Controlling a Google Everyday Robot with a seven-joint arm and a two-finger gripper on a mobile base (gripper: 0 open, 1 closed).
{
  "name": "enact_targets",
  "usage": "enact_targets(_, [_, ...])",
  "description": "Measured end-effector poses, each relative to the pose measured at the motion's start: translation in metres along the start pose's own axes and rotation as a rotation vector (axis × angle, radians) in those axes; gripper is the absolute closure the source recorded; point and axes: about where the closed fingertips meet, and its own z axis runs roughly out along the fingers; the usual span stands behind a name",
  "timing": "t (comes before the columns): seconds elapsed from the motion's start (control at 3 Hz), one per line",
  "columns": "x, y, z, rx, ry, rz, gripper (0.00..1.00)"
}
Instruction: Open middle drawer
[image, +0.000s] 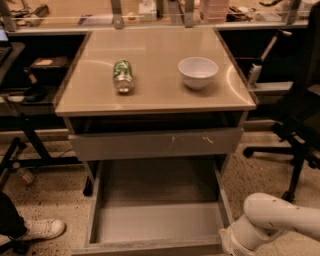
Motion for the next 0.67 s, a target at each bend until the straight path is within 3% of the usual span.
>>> enact_targets(0.33, [0.0245,0.0141,-0.0077,0.007,0.007,0.056,0.00])
enact_targets(0.67, [0.0244,0.0141,-0.0077,0.007,0.007,0.056,0.00])
